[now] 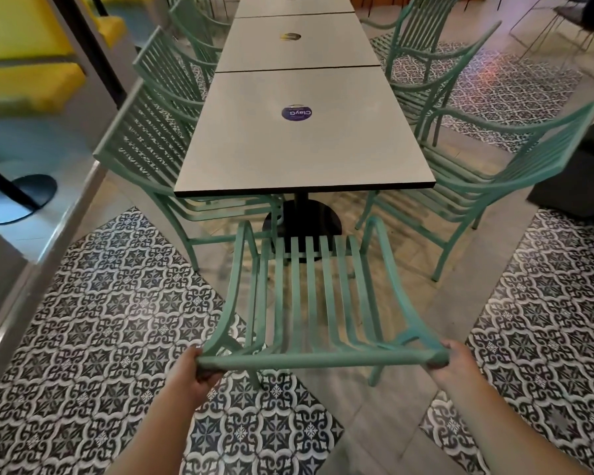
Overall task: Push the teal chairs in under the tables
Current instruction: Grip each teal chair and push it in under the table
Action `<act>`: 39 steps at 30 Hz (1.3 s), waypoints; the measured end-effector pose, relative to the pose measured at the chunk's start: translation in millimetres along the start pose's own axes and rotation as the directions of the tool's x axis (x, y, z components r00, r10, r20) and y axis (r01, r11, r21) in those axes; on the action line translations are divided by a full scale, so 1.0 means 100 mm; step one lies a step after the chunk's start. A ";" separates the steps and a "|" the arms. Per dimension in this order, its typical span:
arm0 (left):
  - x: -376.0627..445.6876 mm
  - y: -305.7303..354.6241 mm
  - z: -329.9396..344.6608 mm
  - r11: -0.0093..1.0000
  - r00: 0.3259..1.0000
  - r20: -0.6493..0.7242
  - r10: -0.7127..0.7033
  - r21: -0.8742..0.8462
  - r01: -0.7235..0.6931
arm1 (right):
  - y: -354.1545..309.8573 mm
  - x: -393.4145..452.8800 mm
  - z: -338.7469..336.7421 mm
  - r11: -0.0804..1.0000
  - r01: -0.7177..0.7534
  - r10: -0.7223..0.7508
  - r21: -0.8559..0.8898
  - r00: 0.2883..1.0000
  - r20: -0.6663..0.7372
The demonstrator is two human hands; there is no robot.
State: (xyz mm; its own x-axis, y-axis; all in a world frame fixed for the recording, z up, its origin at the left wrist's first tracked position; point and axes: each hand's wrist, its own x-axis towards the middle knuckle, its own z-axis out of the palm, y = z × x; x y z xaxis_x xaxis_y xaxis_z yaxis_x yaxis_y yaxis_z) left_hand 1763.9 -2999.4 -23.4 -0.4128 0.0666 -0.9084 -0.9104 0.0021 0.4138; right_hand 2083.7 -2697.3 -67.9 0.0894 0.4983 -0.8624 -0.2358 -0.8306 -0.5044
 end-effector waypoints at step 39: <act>0.09 0.04 0.00 0.999 1.000 -0.004 0.024 0.044 -0.024 | -0.11 -0.25 0.18 1.000 -0.004 0.004 -0.006 0.999 0.049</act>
State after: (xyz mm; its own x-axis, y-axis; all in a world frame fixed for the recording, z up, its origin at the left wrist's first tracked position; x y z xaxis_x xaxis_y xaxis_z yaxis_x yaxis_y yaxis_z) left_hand 1756.4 -2998.6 -29.8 -0.4347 0.0627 -0.8984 -0.8981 0.0439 0.4376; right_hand 2067.1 -2696.2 -39.6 0.0414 0.5064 -0.8613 -0.2303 -0.8340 -0.5014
